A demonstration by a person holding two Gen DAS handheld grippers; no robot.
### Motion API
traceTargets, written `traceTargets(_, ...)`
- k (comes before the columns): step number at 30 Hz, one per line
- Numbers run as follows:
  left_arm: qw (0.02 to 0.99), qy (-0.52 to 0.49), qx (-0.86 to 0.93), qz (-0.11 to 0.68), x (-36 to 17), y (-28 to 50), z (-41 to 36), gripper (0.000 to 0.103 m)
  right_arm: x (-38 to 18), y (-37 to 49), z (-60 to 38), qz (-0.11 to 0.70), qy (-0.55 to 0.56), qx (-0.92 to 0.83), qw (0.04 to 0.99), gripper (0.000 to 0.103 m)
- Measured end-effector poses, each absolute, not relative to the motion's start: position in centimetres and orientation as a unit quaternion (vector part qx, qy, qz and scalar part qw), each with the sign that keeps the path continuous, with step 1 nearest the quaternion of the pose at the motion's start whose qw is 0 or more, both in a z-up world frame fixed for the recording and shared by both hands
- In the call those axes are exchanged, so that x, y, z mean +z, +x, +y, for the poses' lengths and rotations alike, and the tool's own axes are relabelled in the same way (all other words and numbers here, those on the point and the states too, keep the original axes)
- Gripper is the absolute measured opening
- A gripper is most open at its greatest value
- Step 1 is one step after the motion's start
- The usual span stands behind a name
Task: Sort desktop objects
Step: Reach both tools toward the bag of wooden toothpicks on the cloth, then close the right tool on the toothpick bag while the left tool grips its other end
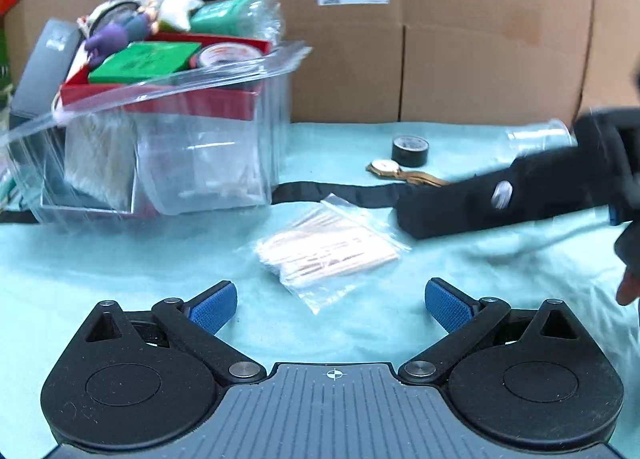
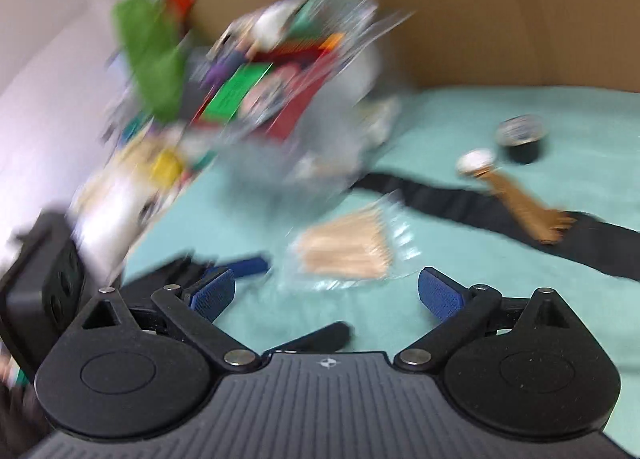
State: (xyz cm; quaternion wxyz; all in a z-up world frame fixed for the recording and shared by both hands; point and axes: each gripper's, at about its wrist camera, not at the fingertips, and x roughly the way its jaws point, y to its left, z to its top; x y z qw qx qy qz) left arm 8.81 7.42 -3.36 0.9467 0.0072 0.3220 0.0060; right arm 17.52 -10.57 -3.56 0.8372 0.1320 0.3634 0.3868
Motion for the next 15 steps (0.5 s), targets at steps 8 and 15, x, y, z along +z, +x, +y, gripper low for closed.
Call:
traceTargets(8,0.945,-0.026,0.009,0.325,-3.4,9.8,8.0,0.103,-4.6,20.4,-7.0,0.377,0.084,0.374,0.843,0.08)
traceTargets(15,0.94,-0.021,0.006,0.339,-3.6,11.0,7.7,0.103,-5.4,20.9,-5.5,0.393,0.074,0.378,0.835,0.082)
